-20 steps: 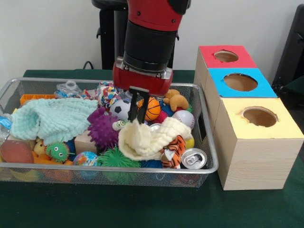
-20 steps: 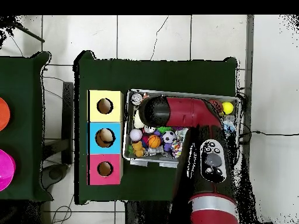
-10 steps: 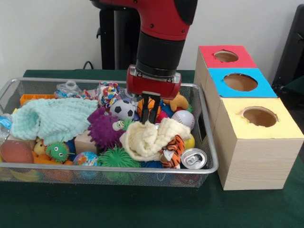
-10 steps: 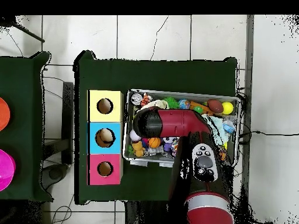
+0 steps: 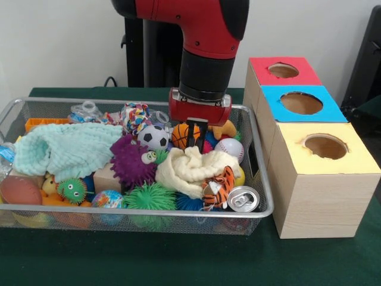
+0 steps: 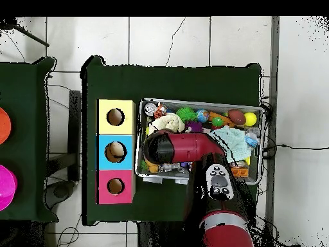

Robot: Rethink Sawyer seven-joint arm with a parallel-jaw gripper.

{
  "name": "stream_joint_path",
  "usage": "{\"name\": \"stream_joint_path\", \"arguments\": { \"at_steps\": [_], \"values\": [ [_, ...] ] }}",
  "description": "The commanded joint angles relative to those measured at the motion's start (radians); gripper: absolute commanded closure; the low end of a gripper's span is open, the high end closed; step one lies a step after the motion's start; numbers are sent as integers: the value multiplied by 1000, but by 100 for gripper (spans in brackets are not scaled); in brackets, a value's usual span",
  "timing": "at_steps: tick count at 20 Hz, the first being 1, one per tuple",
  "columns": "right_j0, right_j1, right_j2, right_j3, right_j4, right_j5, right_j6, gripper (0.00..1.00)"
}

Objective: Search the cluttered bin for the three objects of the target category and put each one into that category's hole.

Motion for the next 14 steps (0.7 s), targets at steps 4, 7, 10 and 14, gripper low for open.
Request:
{"name": "stream_joint_path", "arguments": {
  "at_steps": [4,7,10,14],
  "values": [
    [-16,37,76,89,-49,-23,23,100],
    [-18,23,82,82,-36,8,16,100],
    [-13,0,86,64,-14,66,7,100],
    [-5,-13,98,9,21,152,0,100]
  ]
}}
